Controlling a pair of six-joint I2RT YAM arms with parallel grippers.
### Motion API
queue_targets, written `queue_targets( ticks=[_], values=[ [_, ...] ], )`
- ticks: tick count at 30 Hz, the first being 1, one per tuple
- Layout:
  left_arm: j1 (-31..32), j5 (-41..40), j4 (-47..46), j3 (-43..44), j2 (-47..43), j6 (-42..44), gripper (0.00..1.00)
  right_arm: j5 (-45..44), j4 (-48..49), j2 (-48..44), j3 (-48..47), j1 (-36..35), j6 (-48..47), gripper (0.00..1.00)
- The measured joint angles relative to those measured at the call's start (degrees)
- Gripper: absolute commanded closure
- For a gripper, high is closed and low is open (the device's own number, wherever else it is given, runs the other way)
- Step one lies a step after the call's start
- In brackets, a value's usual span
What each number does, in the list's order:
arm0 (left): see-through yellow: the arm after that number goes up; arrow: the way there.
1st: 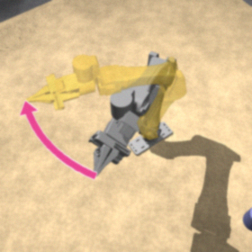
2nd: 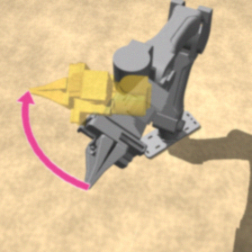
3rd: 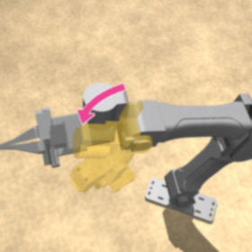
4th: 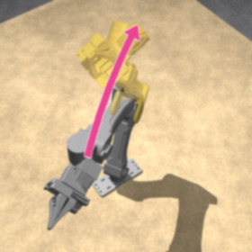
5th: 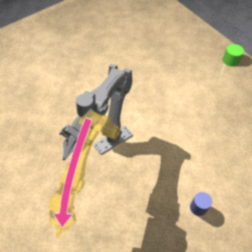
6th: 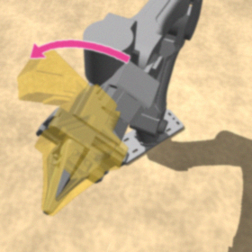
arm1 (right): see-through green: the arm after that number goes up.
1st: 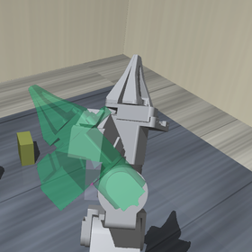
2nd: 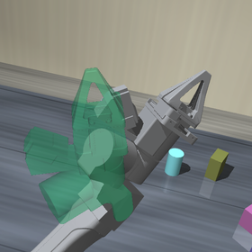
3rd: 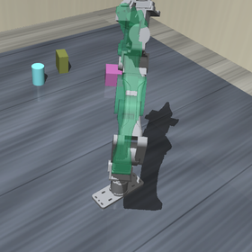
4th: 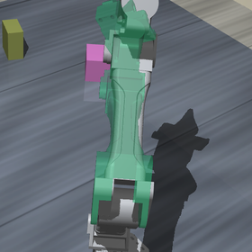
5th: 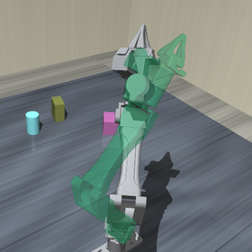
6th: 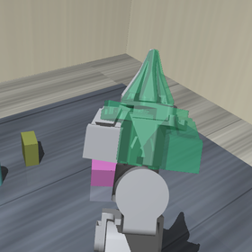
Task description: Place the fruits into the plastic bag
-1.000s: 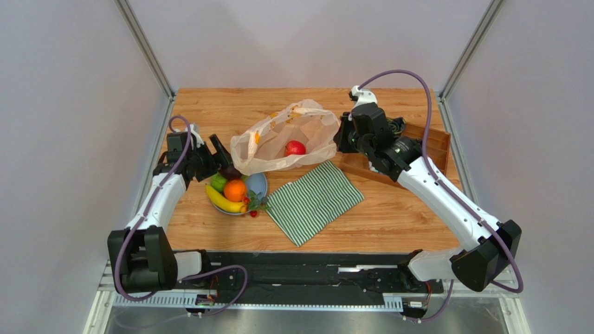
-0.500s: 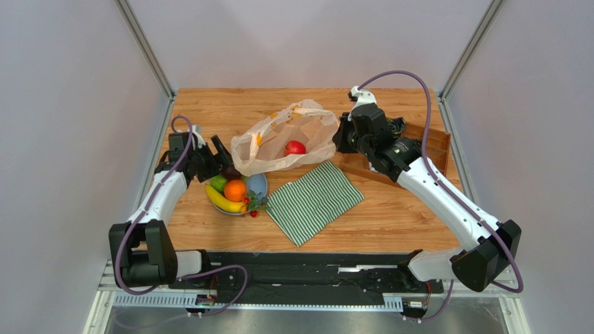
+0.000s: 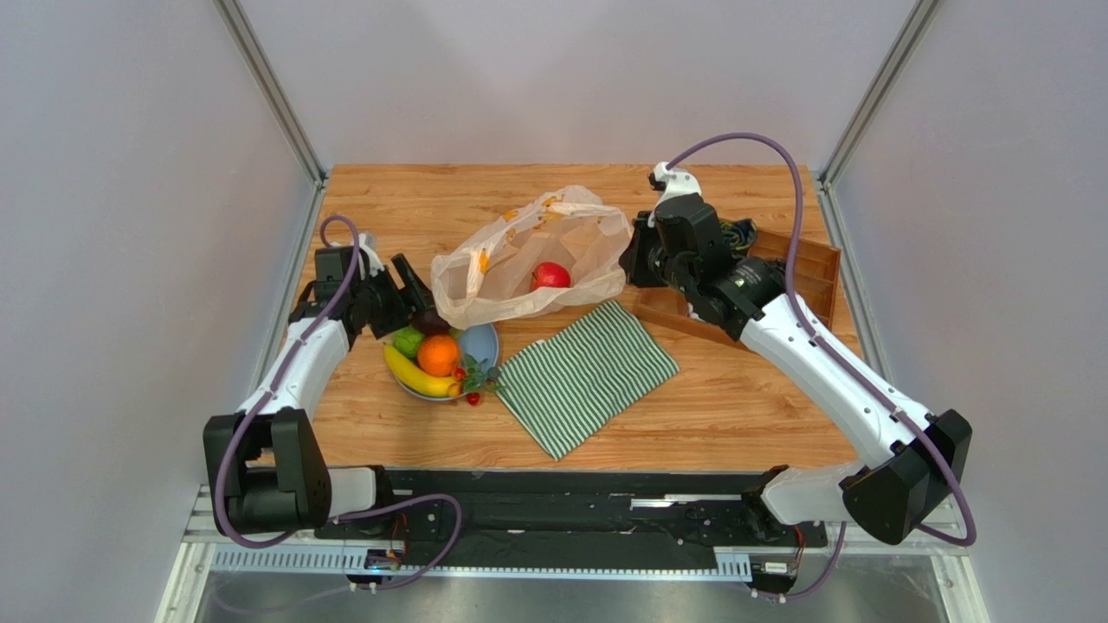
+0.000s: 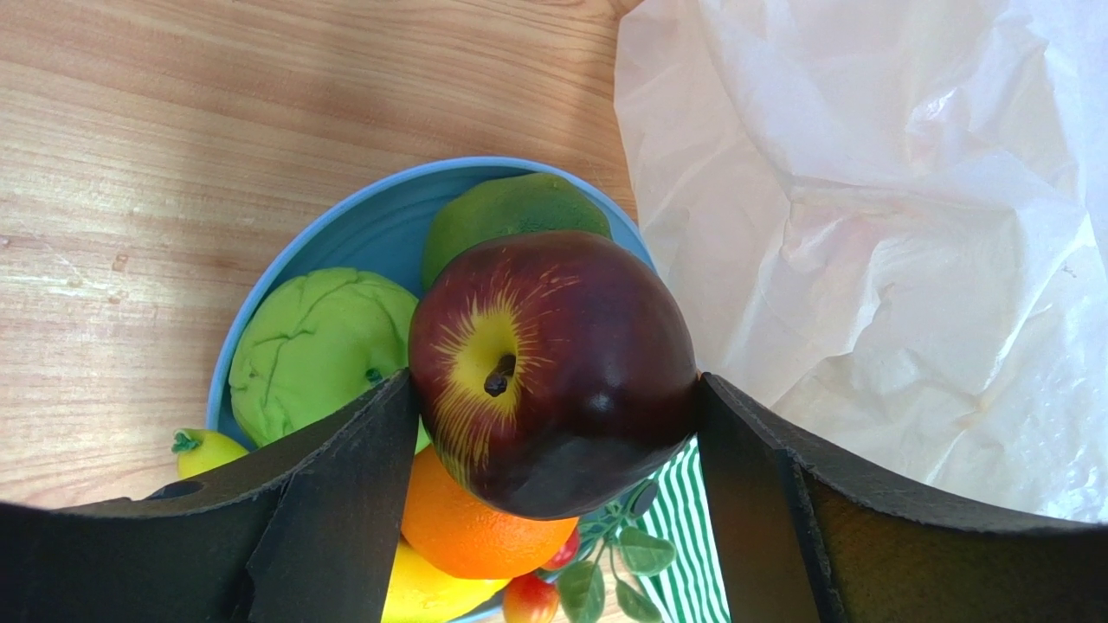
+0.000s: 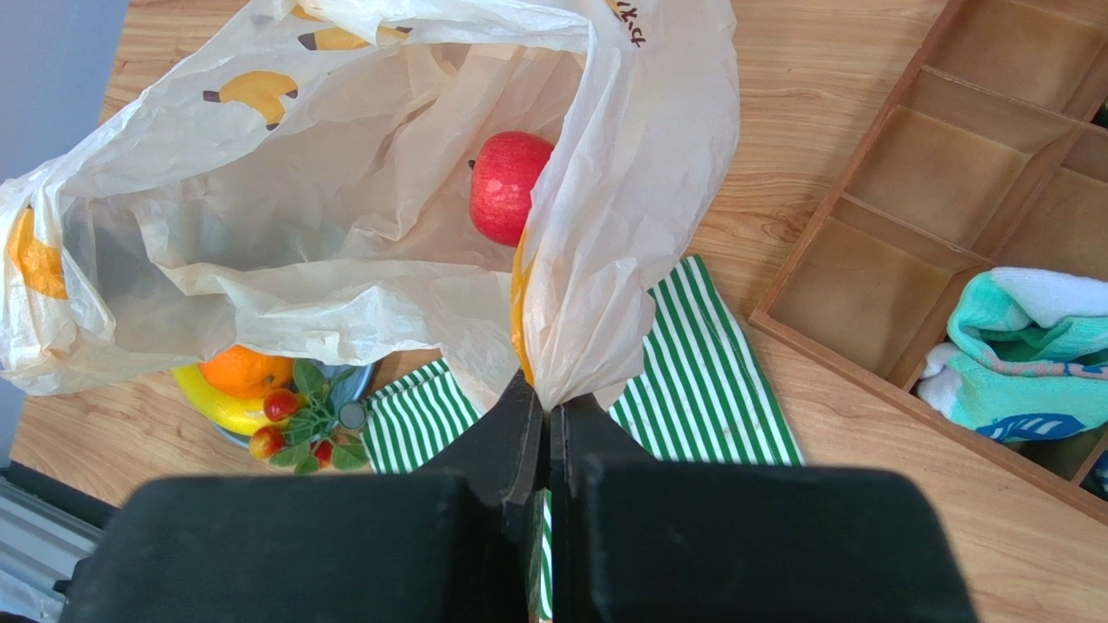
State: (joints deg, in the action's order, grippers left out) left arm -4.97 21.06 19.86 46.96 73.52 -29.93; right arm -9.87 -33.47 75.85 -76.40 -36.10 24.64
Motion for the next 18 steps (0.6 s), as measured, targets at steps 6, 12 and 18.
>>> queue_targets(
  ticks=[6, 12, 18],
  values=[
    [0.0, -0.35, 0.09, 0.0, -0.26, 0.04, 0.38, -0.02, 0.02, -0.04, 0.31, 0.0, 0.02, 1.0],
    [-0.52, -4.09, 0.96, -0.09, -6.95, 0.28, 0.46, -0.02, 0.04, -0.68, 0.42, 0.0, 0.04, 1.0],
    [-1.66, -7.65, 0.81, -0.5, -15.28, 0.83, 0.52, -0.02, 0.04, -1.16, 0.5, 0.0, 0.02, 1.0]
  ],
)
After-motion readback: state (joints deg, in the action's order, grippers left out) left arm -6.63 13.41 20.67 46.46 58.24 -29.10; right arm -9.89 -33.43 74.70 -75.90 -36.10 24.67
